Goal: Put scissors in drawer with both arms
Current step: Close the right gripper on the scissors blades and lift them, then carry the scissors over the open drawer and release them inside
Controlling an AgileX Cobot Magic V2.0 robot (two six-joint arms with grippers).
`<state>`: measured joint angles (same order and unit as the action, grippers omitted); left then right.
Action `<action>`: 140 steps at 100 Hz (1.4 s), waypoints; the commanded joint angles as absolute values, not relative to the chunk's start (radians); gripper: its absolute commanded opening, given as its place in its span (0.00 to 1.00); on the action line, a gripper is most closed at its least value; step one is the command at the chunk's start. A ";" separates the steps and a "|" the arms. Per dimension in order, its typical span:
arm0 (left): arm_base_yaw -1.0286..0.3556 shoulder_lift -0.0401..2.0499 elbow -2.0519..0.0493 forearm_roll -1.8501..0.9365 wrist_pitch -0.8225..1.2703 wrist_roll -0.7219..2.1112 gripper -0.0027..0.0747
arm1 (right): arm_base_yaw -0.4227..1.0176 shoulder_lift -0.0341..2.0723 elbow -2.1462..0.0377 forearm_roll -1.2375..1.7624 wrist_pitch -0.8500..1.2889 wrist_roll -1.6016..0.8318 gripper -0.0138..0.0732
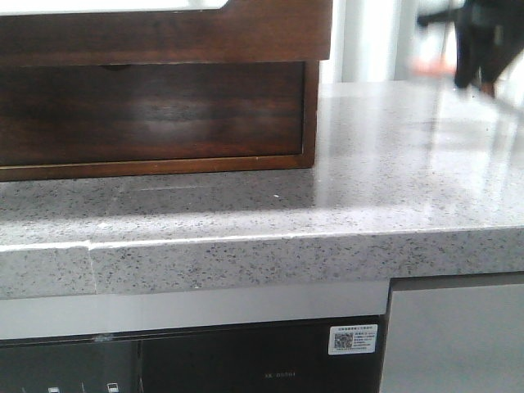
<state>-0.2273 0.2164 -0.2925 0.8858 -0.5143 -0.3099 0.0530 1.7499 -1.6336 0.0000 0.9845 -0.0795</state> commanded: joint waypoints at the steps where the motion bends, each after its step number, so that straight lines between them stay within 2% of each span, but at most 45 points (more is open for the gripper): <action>1: -0.236 0.228 -0.324 0.841 -0.543 -0.322 0.48 | 0.071 1.614 -1.668 0.026 0.927 -0.137 0.08; 27: -0.236 0.228 -0.324 0.841 -0.543 -0.322 0.48 | 0.177 1.405 -1.668 0.167 0.883 -0.345 0.08; 53: -0.236 0.228 -0.324 0.841 -0.545 -0.322 0.48 | 0.387 1.277 -1.668 0.287 0.808 -0.546 0.08; 74: -0.236 0.228 -0.324 0.841 -0.545 -0.322 0.48 | 0.587 1.291 -1.668 0.288 0.762 -0.669 0.08; 88: -0.236 0.228 -0.324 0.841 -0.547 -0.322 0.48 | 0.670 1.328 -1.668 0.286 0.697 -0.713 0.07; 108: -0.236 0.228 -0.324 0.841 -0.549 -0.322 0.48 | 0.720 1.420 -1.668 0.286 0.612 -0.791 0.07; 140: -0.236 0.228 -0.324 0.841 -0.549 -0.322 0.48 | 0.720 1.563 -1.668 0.262 0.528 -0.791 0.07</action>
<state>-0.2273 0.2164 -0.2925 0.8858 -0.5143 -0.3099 0.7194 1.5771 -1.6357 0.2642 0.6225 -0.7830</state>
